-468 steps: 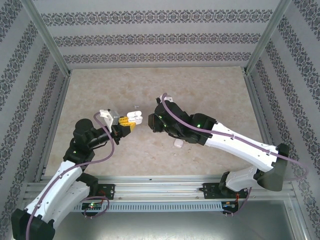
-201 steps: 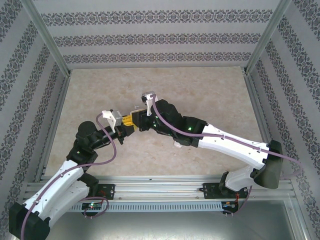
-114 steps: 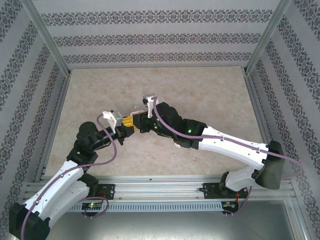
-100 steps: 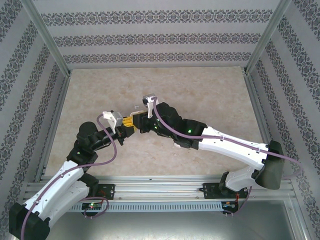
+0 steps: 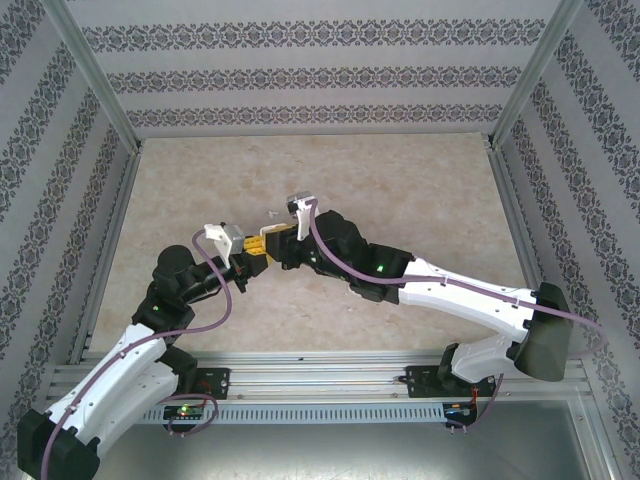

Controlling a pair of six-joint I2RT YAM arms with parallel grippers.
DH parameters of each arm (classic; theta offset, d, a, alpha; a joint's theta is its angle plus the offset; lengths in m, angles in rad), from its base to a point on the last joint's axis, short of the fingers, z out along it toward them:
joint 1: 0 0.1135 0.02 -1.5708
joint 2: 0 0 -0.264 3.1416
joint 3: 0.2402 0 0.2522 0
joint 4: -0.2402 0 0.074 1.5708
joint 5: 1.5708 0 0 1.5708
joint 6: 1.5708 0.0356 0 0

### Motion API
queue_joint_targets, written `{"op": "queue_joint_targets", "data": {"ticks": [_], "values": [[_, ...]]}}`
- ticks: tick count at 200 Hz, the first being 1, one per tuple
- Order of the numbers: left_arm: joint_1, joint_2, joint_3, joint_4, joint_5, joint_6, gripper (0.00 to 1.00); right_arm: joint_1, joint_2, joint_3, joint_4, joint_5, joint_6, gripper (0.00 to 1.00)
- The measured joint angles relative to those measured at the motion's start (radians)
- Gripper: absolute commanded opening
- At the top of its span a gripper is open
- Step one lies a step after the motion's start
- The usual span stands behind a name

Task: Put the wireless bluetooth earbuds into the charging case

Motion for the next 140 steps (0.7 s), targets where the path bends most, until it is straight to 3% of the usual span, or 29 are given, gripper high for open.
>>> {"op": "queue_joint_targets", "data": {"ticks": [140], "values": [[-0.006, -0.002, -0.026, 0.031, -0.004, -0.027, 0.0, 0.0, -0.026, -0.066, 0.077, -0.002, 0.015, 0.22]]}}
